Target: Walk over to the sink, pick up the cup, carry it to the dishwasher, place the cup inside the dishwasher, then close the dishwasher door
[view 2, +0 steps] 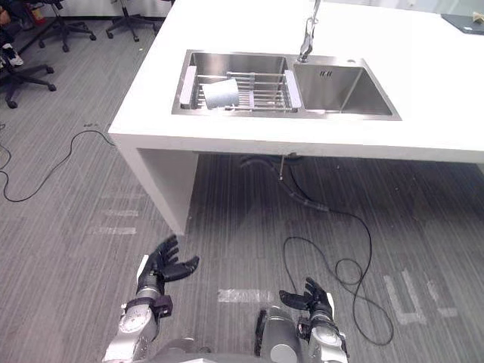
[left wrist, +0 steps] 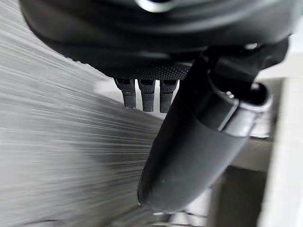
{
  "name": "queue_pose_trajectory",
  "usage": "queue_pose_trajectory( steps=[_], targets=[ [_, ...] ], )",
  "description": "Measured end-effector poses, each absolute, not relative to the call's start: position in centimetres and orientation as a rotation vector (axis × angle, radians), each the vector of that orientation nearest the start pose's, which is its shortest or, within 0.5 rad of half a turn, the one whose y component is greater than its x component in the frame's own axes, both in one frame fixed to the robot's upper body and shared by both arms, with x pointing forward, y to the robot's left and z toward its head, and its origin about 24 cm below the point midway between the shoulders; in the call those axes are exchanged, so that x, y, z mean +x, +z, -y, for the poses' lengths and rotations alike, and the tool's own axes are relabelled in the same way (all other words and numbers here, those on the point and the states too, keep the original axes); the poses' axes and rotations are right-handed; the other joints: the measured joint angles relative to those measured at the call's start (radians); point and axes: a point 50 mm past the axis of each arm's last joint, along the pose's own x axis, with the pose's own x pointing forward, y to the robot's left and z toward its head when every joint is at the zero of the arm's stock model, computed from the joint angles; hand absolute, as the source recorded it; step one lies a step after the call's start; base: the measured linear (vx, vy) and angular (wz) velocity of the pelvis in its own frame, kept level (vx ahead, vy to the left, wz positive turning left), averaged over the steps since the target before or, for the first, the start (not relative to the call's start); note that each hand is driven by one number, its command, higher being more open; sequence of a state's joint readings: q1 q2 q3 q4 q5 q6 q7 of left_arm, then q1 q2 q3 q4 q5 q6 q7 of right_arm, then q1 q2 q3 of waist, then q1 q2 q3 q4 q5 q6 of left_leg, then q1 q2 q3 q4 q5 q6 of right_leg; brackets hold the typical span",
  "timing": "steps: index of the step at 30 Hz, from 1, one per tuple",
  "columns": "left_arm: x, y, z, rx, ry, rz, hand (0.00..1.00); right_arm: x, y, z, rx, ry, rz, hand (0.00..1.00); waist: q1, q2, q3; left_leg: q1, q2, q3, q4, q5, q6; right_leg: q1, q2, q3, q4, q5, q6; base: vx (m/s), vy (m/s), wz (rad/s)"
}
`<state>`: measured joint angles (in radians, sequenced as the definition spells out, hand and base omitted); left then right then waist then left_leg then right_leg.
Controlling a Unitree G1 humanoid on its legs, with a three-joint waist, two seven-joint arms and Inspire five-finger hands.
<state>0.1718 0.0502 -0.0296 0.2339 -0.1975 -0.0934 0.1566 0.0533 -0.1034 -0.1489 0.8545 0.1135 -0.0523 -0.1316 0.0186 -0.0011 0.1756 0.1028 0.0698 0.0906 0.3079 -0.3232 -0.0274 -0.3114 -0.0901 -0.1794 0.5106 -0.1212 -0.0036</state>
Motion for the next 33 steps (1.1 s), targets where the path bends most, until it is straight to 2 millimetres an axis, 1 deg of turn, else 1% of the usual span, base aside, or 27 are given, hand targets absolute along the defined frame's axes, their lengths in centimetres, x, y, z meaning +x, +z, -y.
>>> queue_pose_trajectory(
  steps=[1,2,4,6,7,8,9,10,12,14,15,16,17,18,19,20,22,23,24,25,26,27,28,29,31,32,33],
  targets=[
    [20.3,-3.3,-17.1,-0.127,0.212,-0.277,0.90,14.7,-12.9,22.1,0.007,-0.373,-0.829,0.90,0.000,0.004,-0.001,0.001,0.009,-0.002,-0.006,0.007,-0.004,0.001,0.004,-0.005,-0.001,-0.008,-0.006,0.34,-0.169,0.11],
    [21.0,-1.6,-16.5,-0.136,0.183,-0.197,0.90,14.7,-12.8,22.4,0.002,-0.377,-0.824,0.90,-0.008,0.008,-0.003,0.007,0.017,-0.011,-0.015,0.023,-0.021,0.016,0.005,-0.025,-0.004,-0.028,-0.010,0.25,-0.138,0.33],
    [21.8,0.9,-15.2,-0.166,0.134,-0.083,0.90,13.9,-13.1,22.4,0.000,-0.384,-0.845,0.90,-0.009,0.009,-0.002,0.015,0.034,-0.036,0.029,0.039,-0.042,0.085,0.015,-0.064,-0.037,-0.052,-0.013,0.29,-0.160,0.51],
    [22.0,2.9,-14.3,-0.199,0.114,0.007,0.90,13.3,-13.2,22.2,-0.001,-0.377,-0.851,0.90,-0.003,0.019,0.003,-0.042,0.062,-0.054,0.231,0.053,-0.066,0.167,0.039,-0.086,-0.098,-0.054,-0.013,0.28,-0.141,0.27],
    [21.9,4.4,-14.0,-0.223,0.116,0.070,0.90,13.0,-13.2,22.0,-0.008,-0.365,-0.849,0.90,0.002,0.031,0.010,-0.113,0.089,-0.052,0.416,0.105,-0.088,0.219,0.057,-0.088,-0.134,-0.055,-0.015,0.15,-0.045,0.01],
    [21.8,5.1,-13.9,-0.233,0.118,0.102,0.90,13.0,-13.1,21.9,-0.012,-0.360,-0.842,0.90,0.008,0.036,0.011,-0.152,0.103,-0.049,0.508,0.144,-0.087,0.243,0.064,-0.085,-0.151,-0.056,-0.018,0.17,-0.007,-0.10],
    [21.6,6.4,-13.8,-0.249,0.120,0.169,0.90,12.6,-13.1,21.8,-0.018,-0.352,-0.841,0.90,0.022,0.048,0.004,-0.225,0.137,-0.041,0.643,0.127,-0.082,0.277,0.076,-0.081,-0.179,-0.061,-0.025,0.17,0.036,-0.13],
    [21.4,7.9,-13.8,-0.261,0.115,0.238,0.90,12.5,-13.2,21.7,-0.018,-0.352,-0.842,0.90,0.027,0.052,0.001,-0.288,0.151,-0.024,0.695,0.081,-0.070,0.304,0.080,-0.074,-0.201,-0.073,-0.041,0.18,0.047,-0.13],
    [21.1,9.6,-13.9,-0.275,0.113,0.333,0.90,12.6,-13.1,21.8,-0.022,-0.352,-0.838,0.90,0.038,0.056,-0.001,-0.364,0.144,-0.002,0.648,0.020,-0.050,0.332,0.068,-0.056,-0.223,-0.079,-0.032,0.20,0.082,-0.18],
    [20.9,10.5,-14.1,-0.278,0.112,0.395,0.90,12.7,-13.3,22.0,-0.030,-0.351,-0.854,0.90,0.046,0.055,-0.001,-0.394,0.094,-0.001,0.471,0.008,-0.037,0.361,0.040,-0.031,-0.231,-0.098,0.000,0.28,0.211,-0.23],
    [20.9,10.7,-14.0,-0.285,0.111,0.407,0.90,12.4,-13.4,22.5,-0.045,-0.354,-0.864,0.90,0.048,0.076,-0.013,-0.383,0.067,-0.021,0.231,0.077,-0.031,0.364,0.035,-0.004,-0.214,-0.121,0.042,0.32,0.280,-0.33],
    [20.9,10.7,-14.2,-0.284,0.122,0.407,0.90,12.5,-13.6,22.5,-0.055,-0.339,-0.886,0.90,0.055,0.073,-0.014,-0.348,0.050,0.008,0.155,0.172,0.003,0.363,0.033,0.062,-0.191,-0.139,0.069,0.29,0.225,-0.33],
    [20.9,10.5,-14.5,-0.274,0.128,0.402,0.90,12.5,-13.7,22.3,-0.058,-0.326,-0.892,0.90,0.055,0.060,-0.021,-0.334,0.029,0.015,0.130,0.174,0.005,0.367,0.024,0.092,-0.204,-0.139,0.067,0.29,0.171,-0.17],
    [21.0,10.5,-14.7,-0.262,0.129,0.401,0.90,12.5,-13.7,22.3,-0.057,-0.320,-0.890,0.90,0.049,0.045,-0.028,-0.332,-0.003,0.022,0.111,0.176,0.025,0.369,0.000,0.107,-0.232,-0.140,0.072,0.30,0.122,-0.03],
    [21.0,10.5,-14.8,-0.257,0.134,0.401,0.90,12.8,-13.7,22.3,-0.058,-0.318,-0.888,0.90,0.052,0.040,-0.030,-0.332,-0.017,0.040,0.112,0.163,0.045,0.372,-0.016,0.118,-0.248,-0.137,0.077,0.30,0.112,-0.04],
    [21.0,10.5,-14.9,-0.252,0.133,0.398,0.90,12.9,-13.7,22.3,-0.057,-0.318,-0.891,0.90,0.051,0.037,-0.031,-0.328,-0.022,0.050,0.112,0.156,0.052,0.377,-0.024,0.122,-0.252,-0.137,0.077,0.32,0.124,-0.24],
    [21.0,10.4,-14.6,-0.234,0.103,0.387,0.90,13.1,-13.7,22.2,-0.055,-0.308,-0.883,0.90,0.048,0.031,-0.030,-0.292,-0.043,0.071,0.083,0.134,0.062,0.358,-0.046,0.151,-0.178,-0.147,0.098,0.27,0.100,-0.25],
    [21.0,10.4,-14.1,-0.227,0.074,0.381,0.90,13.2,-13.7,22.0,-0.051,-0.300,-0.882,0.90,0.049,0.028,-0.028,-0.246,-0.046,0.089,0.058,0.126,0.064,0.289,-0.060,0.173,-0.003,-0.148,0.198,0.25,0.080,-0.28],
    [21.0,10.4,-13.8,-0.204,0.045,0.379,0.90,13.1,-13.8,21.6,-0.056,-0.285,-0.886,0.90,0.043,0.020,-0.024,-0.205,-0.050,0.096,0.037,0.118,0.067,0.234,-0.069,0.188,0.141,-0.124,0.266,0.34,0.052,-0.18],
    [20.9,10.3,-13.5,-0.158,0.010,0.377,0.90,12.5,-14.1,20.9,-0.046,-0.264,-0.905,0.90,0.024,0.003,-0.029,-0.149,-0.052,0.095,0.011,0.111,0.067,0.176,-0.076,0.198,0.306,-0.119,0.265,0.30,0.003,-0.01],
    [20.8,10.4,-13.4,-0.142,-0.005,0.379,0.90,12.3,-14.3,20.4,-0.046,-0.244,-0.912,0.90,0.015,-0.008,-0.036,-0.124,-0.051,0.095,-0.001,0.109,0.065,0.140,-0.077,0.186,0.349,-0.133,0.237,0.25,-0.038,0.04],
    [20.8,10.5,-13.2,-0.139,-0.011,0.383,0.90,12.4,-14.3,20.2,-0.044,-0.236,-0.911,0.90,0.011,-0.013,-0.039,-0.112,-0.048,0.095,-0.010,0.107,0.062,0.117,-0.076,0.173,0.361,-0.145,0.215,0.20,-0.083,-0.05],
    [20.7,10.8,-13.1,-0.144,-0.011,0.399,0.90,12.6,-14.2,20.0,-0.039,-0.229,-0.904,0.90,0.006,-0.015,-0.040,-0.095,-0.035,0.097,-0.020,0.099,0.048,0.072,-0.070,0.154,0.359,-0.168,0.172,0.19,-0.101,-0.10],
    [20.7,11.0,-13.1,-0.147,-0.011,0.405,0.90,12.7,-14.2,20.0,-0.037,-0.227,-0.902,0.90,0.005,-0.015,-0.040,-0.090,-0.025,0.098,-0.019,0.095,0.040,0.051,-0.066,0.146,0.351,-0.177,0.154,0.25,-0.216,-0.13],
    [20.6,11.3,-13.2,-0.149,-0.006,0.419,0.90,12.7,-14.2,19.9,-0.043,-0.217,-0.902,0.90,-0.001,-0.017,-0.041,-0.073,0.014,0.101,0.006,0.061,-0.005,0.012,-0.065,0.111,0.181,-0.170,0.097,0.21,-0.254,-0.12],
    [20.6,11.3,-13.3,-0.147,-0.005,0.422,0.90,12.7,-14.2,19.8,-0.048,-0.213,-0.902,0.90,-0.001,-0.025,-0.043,-0.074,0.019,0.102,0.024,0.043,-0.021,0.012,-0.068,0.108,0.096,-0.131,0.069,0.17,-0.227,-0.12],
    [20.7,11.2,-13.5,-0.142,0.008,0.418,0.90,12.5,-14.3,20.2,-0.059,-0.217,-0.913,0.90,-0.007,-0.015,-0.038,-0.078,0.042,0.094,0.072,0.003,-0.050,0.031,-0.048,0.099,0.036,-0.061,0.060,0.26,-0.313,-0.16]
  ],
)
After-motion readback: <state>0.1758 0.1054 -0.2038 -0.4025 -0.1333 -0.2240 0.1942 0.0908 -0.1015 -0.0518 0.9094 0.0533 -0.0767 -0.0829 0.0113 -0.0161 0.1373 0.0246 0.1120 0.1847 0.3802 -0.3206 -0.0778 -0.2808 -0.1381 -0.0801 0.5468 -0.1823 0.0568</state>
